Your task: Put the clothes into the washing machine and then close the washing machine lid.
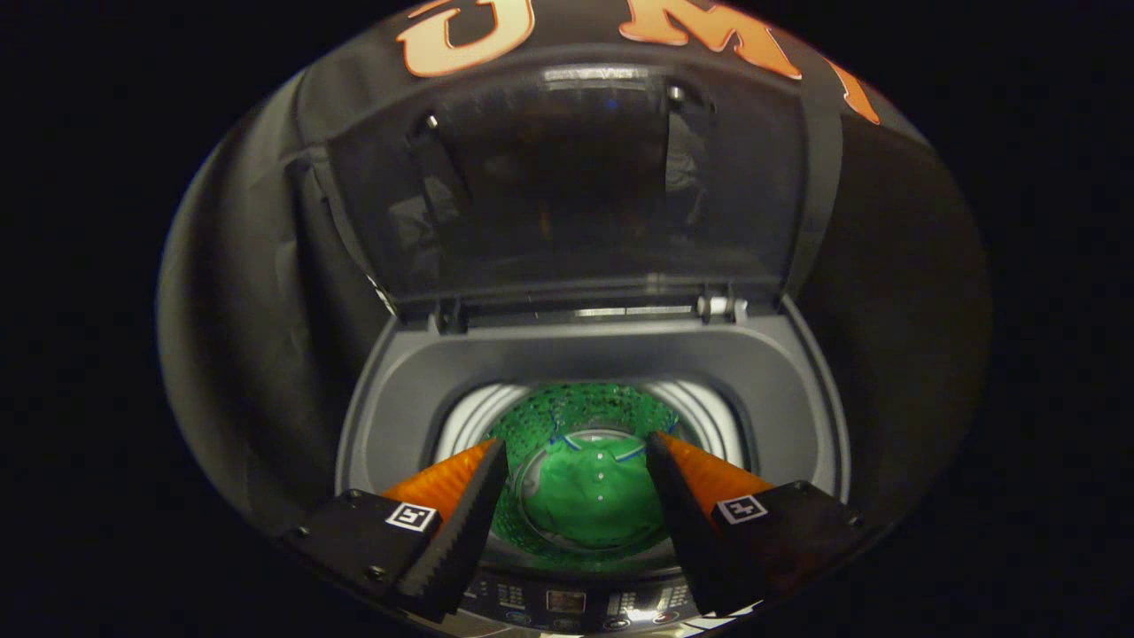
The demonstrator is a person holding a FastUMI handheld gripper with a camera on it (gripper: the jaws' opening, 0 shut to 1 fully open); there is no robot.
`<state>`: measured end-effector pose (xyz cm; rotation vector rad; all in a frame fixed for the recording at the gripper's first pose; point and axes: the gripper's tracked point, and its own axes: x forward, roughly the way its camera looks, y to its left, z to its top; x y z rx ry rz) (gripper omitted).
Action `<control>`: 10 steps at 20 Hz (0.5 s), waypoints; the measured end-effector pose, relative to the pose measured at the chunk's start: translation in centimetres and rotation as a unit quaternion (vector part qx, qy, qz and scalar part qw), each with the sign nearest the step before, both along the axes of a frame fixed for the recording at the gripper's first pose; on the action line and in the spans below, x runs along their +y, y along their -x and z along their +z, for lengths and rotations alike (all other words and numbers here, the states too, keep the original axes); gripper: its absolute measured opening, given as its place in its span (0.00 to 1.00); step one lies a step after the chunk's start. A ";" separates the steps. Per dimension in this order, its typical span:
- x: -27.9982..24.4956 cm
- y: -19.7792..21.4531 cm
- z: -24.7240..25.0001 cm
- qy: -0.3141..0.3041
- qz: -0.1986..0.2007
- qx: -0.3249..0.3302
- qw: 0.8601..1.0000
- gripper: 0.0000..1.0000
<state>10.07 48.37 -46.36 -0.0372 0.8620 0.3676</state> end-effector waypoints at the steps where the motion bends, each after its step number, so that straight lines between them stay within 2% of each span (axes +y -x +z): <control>1: 0.0 -0.3 1.9 -0.008 -0.001 -0.018 1.000 0.99; 6: 0.5 -2.9 10.8 -0.053 -0.016 -0.100 0.994 0.99; 10: 2.1 -7.4 18.7 -0.084 -0.005 -0.178 0.980 0.99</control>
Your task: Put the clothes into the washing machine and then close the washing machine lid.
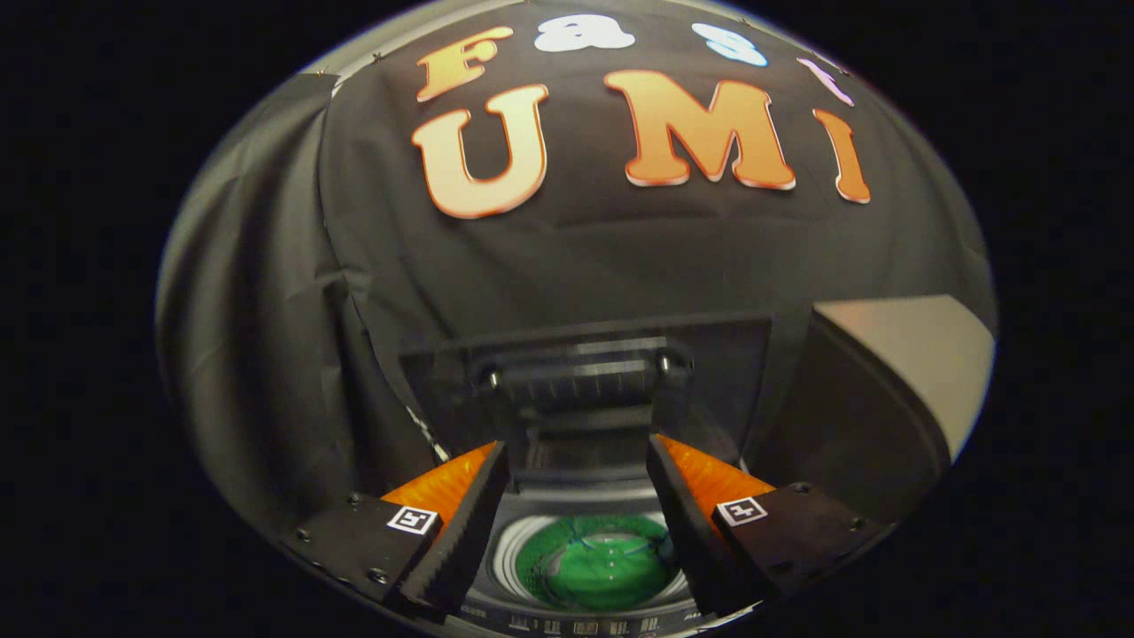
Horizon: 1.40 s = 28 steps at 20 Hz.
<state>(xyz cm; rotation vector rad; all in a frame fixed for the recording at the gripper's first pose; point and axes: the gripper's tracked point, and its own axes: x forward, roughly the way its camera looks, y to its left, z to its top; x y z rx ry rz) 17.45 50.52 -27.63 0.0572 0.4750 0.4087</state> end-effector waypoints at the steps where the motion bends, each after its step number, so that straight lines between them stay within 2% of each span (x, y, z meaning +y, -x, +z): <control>1: 0.0 -1.2 2.2 -0.003 0.002 -0.021 1.000 0.99; 3: -0.4 -3.3 4.7 0.001 0.005 -0.046 0.999 0.98; 7: 0.9 -7.8 6.5 -0.003 0.008 -0.061 0.998 0.98; 13: 1.0 -12.8 1.3 0.019 -0.012 -0.008 1.000 0.99; 17: 0.7 -14.3 -1.1 0.038 -0.021 0.008 0.999 0.99; 20: 0.6 -15.1 -1.1 0.052 -0.023 -0.012 0.998 0.97; 28: 0.1 -14.1 -0.6 0.045 -0.018 -0.024 0.999 0.98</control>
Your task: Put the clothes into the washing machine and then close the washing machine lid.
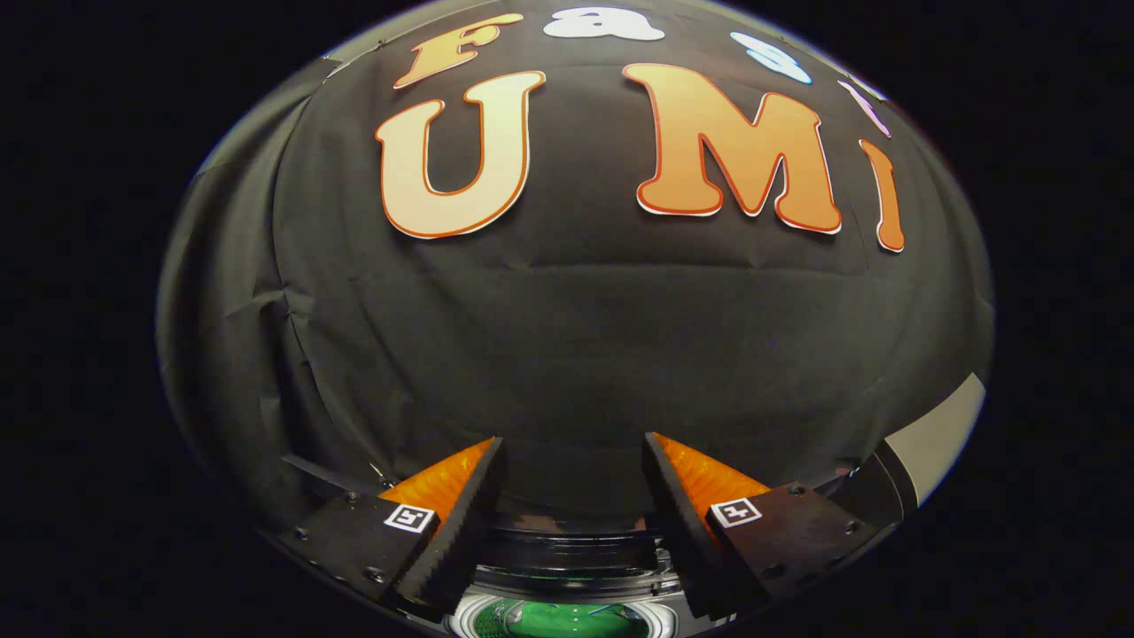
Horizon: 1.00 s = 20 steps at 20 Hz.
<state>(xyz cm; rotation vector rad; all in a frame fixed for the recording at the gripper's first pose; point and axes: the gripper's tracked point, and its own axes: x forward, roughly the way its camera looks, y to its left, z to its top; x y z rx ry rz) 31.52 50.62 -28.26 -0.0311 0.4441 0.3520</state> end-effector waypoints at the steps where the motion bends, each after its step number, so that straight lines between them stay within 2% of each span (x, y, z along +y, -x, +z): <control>1: -0.1 0.2 0.1 0.000 0.000 -0.001 1.000 0.97; 7: -0.8 2.5 0.4 0.000 0.000 0.000 1.000 0.97; 20: -3.2 11.0 -0.4 -0.003 0.006 -0.018 1.000 0.97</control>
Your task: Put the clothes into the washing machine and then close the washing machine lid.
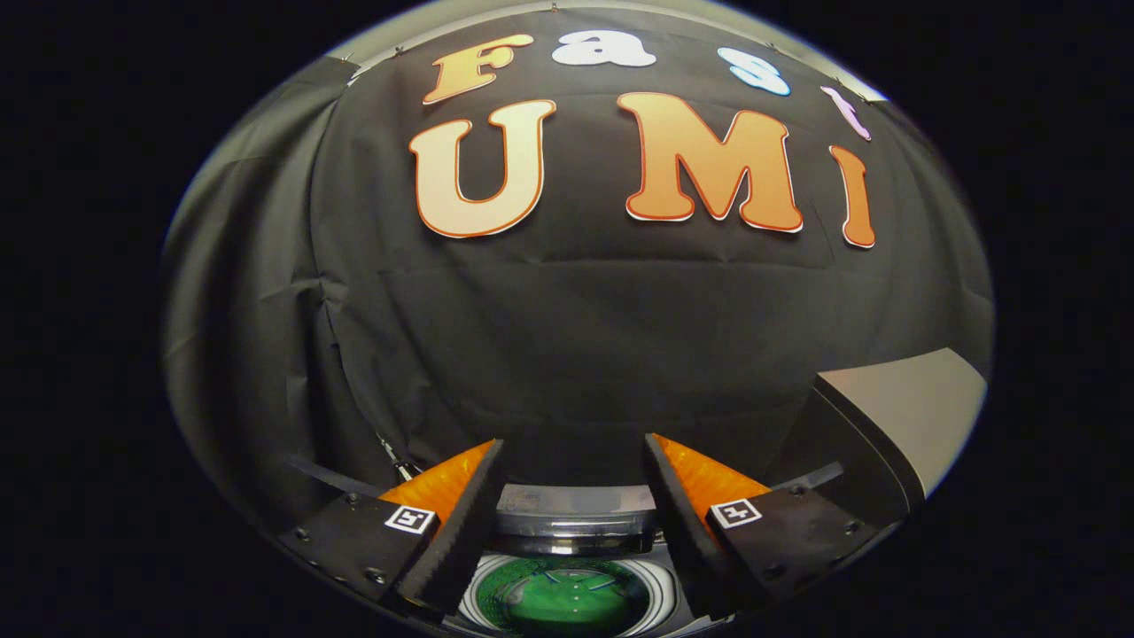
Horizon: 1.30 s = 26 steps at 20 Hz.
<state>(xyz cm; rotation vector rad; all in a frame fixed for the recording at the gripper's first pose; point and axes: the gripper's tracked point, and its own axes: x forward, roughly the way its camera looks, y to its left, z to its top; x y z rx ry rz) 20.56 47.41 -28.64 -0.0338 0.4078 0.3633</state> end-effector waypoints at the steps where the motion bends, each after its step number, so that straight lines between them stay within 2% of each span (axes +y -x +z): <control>1: -0.2 0.5 0.0 -0.001 0.002 -0.002 1.000 0.97; 14: -2.0 5.1 -3.1 0.000 0.002 0.001 1.000 0.97; 20: -4.0 9.0 -13.1 0.007 -0.013 0.124 0.992 0.99; 23: -4.5 9.7 -14.7 0.009 -0.019 0.141 0.990 1.00; 26: -4.5 9.4 -14.3 0.017 -0.016 0.132 0.991 1.00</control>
